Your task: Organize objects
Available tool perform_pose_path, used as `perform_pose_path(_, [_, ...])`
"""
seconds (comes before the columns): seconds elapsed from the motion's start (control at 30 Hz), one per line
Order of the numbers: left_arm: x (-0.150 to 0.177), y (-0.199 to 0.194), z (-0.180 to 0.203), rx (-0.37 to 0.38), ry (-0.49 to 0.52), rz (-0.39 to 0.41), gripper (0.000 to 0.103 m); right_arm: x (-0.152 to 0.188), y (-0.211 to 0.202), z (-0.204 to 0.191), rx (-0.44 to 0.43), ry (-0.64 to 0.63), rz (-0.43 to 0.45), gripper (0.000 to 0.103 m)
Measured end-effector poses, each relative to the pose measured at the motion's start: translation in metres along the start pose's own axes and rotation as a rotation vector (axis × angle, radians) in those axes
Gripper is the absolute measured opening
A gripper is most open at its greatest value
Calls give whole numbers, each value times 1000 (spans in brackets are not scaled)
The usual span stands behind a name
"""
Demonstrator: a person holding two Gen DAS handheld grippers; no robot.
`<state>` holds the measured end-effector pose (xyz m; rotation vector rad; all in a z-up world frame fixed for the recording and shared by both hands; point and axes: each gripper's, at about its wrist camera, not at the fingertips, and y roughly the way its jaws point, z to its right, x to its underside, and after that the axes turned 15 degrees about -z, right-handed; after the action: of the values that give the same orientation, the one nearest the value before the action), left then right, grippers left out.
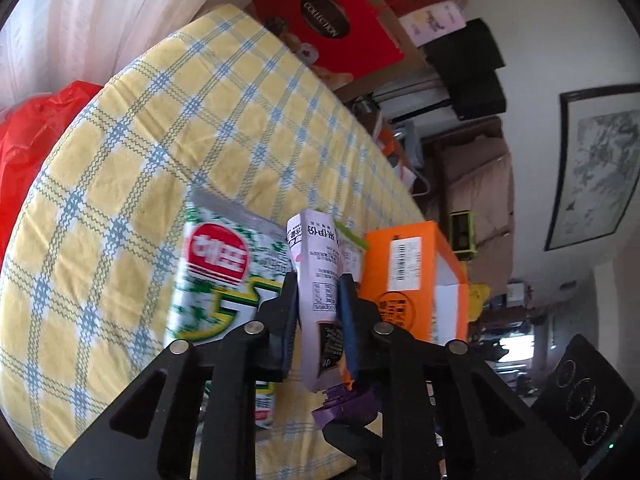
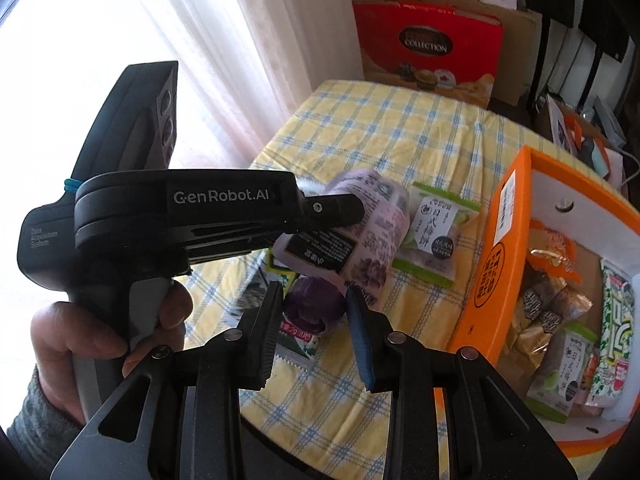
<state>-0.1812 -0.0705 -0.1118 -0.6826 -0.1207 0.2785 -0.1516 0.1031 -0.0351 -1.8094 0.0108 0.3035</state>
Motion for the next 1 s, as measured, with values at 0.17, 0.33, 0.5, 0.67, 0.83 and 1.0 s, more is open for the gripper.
perform_pose_path(0.17, [4, -2, 14, 12, 22, -2, 15, 1, -16, -12, 38, -39, 23, 31])
perform_pose_path(0.33, [9, -7, 26, 29, 41, 5, 14, 2, -30, -18, 49, -60, 47, 27])
perform_pose_path(0.5, [12, -8, 27, 32, 36, 6, 14, 7, -31, -15, 33, -49, 42, 27])
perform_pose_path(0.67, [15, -8, 27, 49, 18, 10, 14, 10, -32, -14, 21, -42, 44, 27])
perform_pose_path(0.83, [17, -13, 35, 68, 16, 25, 14, 13, -38, -10, 30, -33, 55, 27])
perform_pose_path(1.0, [19, -13, 54, 90, 42, 23, 14, 20, -49, 1, 53, -15, 74, 26])
